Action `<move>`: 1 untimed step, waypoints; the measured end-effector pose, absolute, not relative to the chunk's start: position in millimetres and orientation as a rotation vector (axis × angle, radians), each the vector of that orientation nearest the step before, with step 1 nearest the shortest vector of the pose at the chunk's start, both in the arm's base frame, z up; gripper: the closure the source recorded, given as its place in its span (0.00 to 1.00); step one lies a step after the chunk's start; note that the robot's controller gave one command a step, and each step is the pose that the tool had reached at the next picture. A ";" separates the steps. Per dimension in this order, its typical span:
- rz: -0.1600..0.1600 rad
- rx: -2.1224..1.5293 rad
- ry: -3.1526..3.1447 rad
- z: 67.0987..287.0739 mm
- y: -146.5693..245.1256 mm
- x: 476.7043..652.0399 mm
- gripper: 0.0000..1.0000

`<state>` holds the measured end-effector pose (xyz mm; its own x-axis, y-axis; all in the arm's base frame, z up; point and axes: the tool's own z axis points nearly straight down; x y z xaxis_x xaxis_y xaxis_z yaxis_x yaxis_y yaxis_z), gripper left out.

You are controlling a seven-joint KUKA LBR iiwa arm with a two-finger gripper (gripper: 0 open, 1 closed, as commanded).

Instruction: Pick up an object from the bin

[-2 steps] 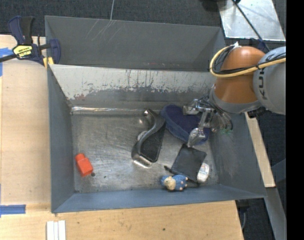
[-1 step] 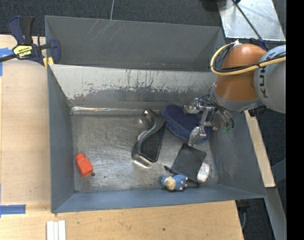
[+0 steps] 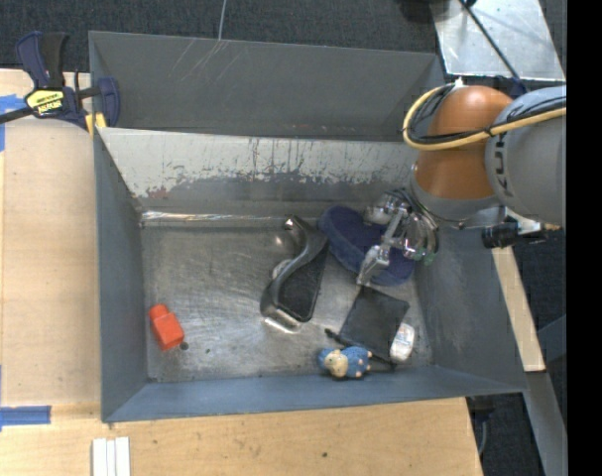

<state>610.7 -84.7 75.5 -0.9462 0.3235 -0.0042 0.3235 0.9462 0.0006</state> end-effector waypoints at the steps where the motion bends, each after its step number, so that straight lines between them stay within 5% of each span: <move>1: -0.002 0.509 3.096 78.3 -85.6 611.7 0.00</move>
Offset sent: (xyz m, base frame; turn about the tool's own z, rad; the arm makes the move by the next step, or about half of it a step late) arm 0.0000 0.0000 0.0000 0.0000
